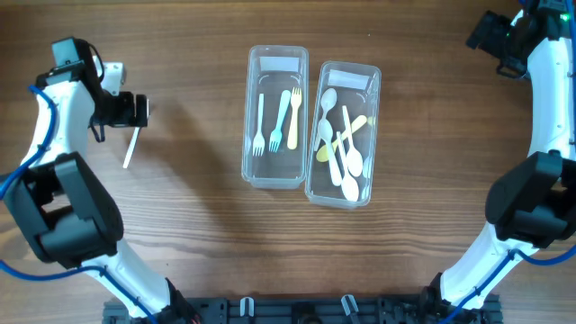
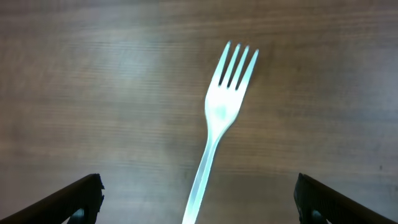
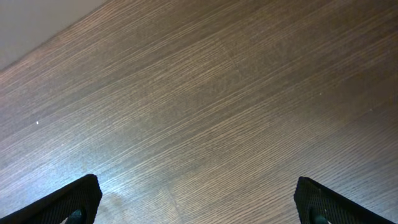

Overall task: Pack container
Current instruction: 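Move the left gripper back and grasp the white fork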

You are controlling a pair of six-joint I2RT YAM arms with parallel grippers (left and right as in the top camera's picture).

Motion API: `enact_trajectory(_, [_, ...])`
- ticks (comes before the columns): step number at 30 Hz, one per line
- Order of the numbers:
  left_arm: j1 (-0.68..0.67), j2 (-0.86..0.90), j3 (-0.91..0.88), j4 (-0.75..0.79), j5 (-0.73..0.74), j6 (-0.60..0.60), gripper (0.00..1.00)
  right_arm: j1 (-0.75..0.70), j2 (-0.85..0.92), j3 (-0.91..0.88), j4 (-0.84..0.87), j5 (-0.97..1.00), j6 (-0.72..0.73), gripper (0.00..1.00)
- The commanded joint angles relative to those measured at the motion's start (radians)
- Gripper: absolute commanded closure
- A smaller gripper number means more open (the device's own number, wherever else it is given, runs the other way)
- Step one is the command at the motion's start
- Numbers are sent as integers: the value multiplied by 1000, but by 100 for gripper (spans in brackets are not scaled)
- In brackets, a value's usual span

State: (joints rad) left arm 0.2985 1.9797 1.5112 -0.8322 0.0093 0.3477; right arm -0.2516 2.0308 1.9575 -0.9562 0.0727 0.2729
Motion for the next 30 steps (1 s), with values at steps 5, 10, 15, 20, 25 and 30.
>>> enact_trajectory(5, [-6,108,-6,26,17,42,0,5,10,-3,3,17,18,0])
enact_trajectory(10, [-6,145,-6,26,16,42,0,5,10,-3,3,17,18,0])
enact_trajectory(15, [-6,151,-6,29,18,42,0,5,10,-3,3,17,18,0])
enact_trajectory(20, [-6,151,-6,30,21,41,0,5,10,-3,3,17,18,0])
enact_trajectory(25, [-5,171,-6,28,20,41,0,5,10,-3,3,17,18,0])
enact_trajectory(30, [-5,181,-6,29,20,42,0,5,10,-3,3,17,18,0])
